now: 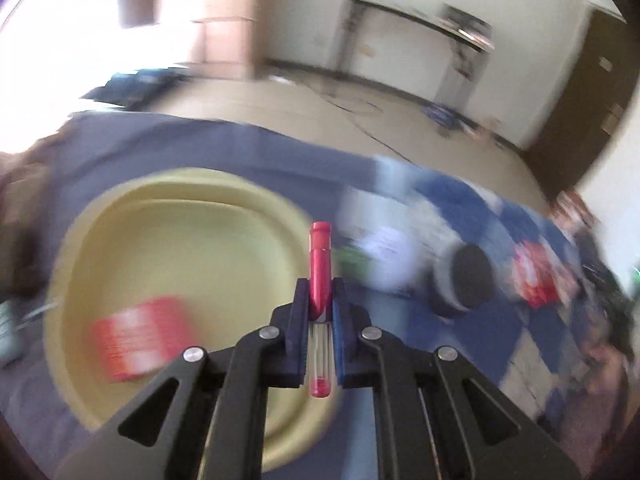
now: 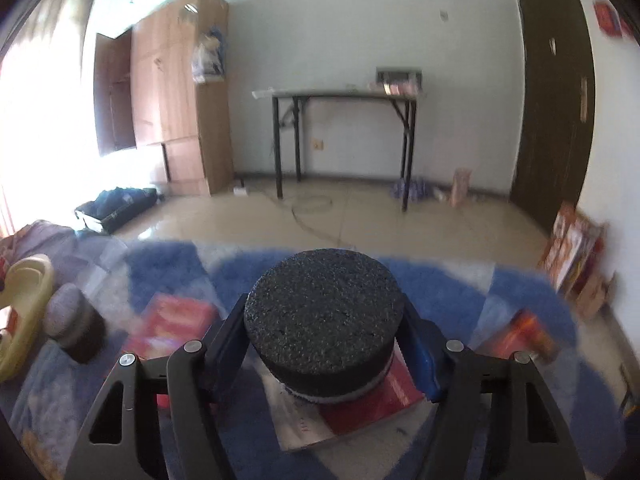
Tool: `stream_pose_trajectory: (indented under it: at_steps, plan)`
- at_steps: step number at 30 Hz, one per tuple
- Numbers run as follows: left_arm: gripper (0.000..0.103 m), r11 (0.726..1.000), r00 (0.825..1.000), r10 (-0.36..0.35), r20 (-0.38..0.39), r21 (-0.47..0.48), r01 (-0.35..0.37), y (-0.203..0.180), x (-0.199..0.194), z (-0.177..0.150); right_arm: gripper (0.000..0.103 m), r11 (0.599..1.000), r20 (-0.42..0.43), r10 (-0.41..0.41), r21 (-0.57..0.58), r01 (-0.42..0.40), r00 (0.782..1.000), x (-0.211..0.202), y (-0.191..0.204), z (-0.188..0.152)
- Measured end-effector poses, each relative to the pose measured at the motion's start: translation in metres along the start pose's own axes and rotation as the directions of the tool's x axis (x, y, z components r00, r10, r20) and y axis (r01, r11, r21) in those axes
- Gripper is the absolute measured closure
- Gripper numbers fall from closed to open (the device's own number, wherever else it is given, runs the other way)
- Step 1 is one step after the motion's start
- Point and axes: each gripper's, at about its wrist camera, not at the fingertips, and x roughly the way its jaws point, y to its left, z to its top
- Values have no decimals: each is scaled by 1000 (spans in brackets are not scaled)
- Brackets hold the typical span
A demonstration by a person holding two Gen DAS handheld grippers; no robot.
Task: Organize rigid objects
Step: 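Carry tube and cylinder to the yellow tray and release both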
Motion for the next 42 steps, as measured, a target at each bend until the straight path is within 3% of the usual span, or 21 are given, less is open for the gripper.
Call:
stream_pose_trajectory:
  at_steps: [2,5,8,9,10,12,16,18,19,21,23,26,28,29,30,31,33,34,37,40,42]
  plan:
    - [92,997,999,22,49,-75,-19,31,-17,1,35,996,70,88,-28,-86,994,-30,25,18]
    - [92,977,995,58,85,-208,-39,87,-28,-3,35,946,86,310,-126,-298,947,-61,94,29]
    - [92,957,994,104,45,-278,-88,119,-18,-10,35,838,-12,518,-197,-509,856,-61,178,24]
    - [92,954,995,101,15,-284,-93,125,-10,-13,35,793,-59,576,-199,-575,815,-56,203,22]
    - [92,954,996,85,-4,-289,-83,128,-4,-15,36,733,-131,637,-203,-649,760,-45,239,17]
    - [92,949,999,49,-14,-311,-51,133,8,-16,36,676,-213,662,-244,-695,719,-31,286,9]
    - [92,946,997,34,-64,-320,-53,133,32,-19,36,629,-333,631,-309,-713,701,10,362,-7]
    - [92,941,997,21,-77,-336,-46,134,39,-20,36,633,-349,607,-330,-700,713,25,381,-8]
    - [92,939,995,20,-94,-341,-51,136,43,-21,36,625,-382,603,-320,-713,700,38,391,-10]
    - [92,942,991,53,-122,-324,-90,132,48,-23,36,625,-404,583,-332,-707,705,51,406,-15]
    - [92,938,991,59,-124,-334,-97,131,46,-21,36,621,-432,586,-305,-722,686,66,413,-18]
    - [91,942,988,73,-137,-316,-113,128,47,-21,36,630,-431,575,-309,-712,695,75,425,-22]
    - [84,942,988,59,-141,-320,-102,126,47,-18,34,625,-436,576,-309,-716,691,73,428,-22]
    - [69,946,990,46,-136,-312,-87,122,42,-16,33,631,-437,574,-303,-714,692,74,430,-23]
    - [48,949,992,47,-121,-304,-82,123,36,-17,25,639,-419,581,-295,-710,697,72,428,-21]
    - [37,952,994,60,-95,-294,-85,117,29,-14,14,648,-393,591,-289,-705,705,63,420,-18]
    - [3,958,996,87,-18,-273,-88,103,10,-8,6,679,-306,612,-269,-683,729,45,401,-6]
    - [0,962,997,80,14,-261,-74,96,3,-5,0,697,-260,619,-253,-671,741,32,385,1]
    - [0,977,995,-39,88,-206,56,61,-5,4,0,763,-140,601,-194,-617,787,-1,318,25]
    - [0,983,990,-128,58,-125,135,12,15,12,0,865,-55,483,-125,-486,874,-24,233,41]
    - [0,990,991,-134,20,-47,135,-22,34,14,0,945,-16,319,-76,-319,948,-34,163,45]
